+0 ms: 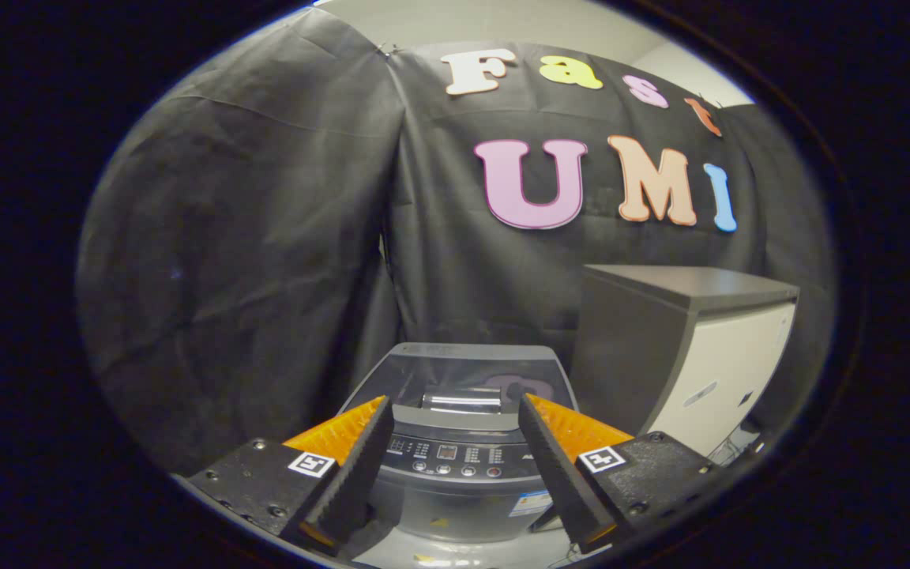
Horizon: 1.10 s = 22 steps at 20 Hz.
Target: Put the clothes into the washing machine and then close the washing machine lid.
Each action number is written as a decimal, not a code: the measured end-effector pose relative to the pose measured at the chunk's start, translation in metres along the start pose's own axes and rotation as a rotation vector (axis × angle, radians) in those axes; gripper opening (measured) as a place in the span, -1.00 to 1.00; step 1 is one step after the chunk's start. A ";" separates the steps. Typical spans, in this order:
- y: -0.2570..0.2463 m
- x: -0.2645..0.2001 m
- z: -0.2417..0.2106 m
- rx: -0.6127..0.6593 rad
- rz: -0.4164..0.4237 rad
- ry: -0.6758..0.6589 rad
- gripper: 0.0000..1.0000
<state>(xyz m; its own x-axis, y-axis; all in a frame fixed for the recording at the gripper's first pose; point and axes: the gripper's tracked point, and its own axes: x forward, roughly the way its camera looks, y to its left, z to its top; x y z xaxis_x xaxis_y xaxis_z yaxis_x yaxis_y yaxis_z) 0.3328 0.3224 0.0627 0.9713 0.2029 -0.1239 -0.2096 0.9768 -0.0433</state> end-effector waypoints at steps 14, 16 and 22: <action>-0.112 -0.117 0.047 0.088 -0.014 -0.166 0.92; -0.137 -0.134 0.050 0.112 -0.054 -0.188 0.92; -0.179 -0.161 0.046 0.084 -0.128 -0.223 0.92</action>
<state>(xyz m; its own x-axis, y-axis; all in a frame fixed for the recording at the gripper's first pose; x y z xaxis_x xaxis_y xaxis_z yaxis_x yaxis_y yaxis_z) 0.2193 0.1181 0.1358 0.9919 0.0785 0.0995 -0.0827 0.9958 0.0388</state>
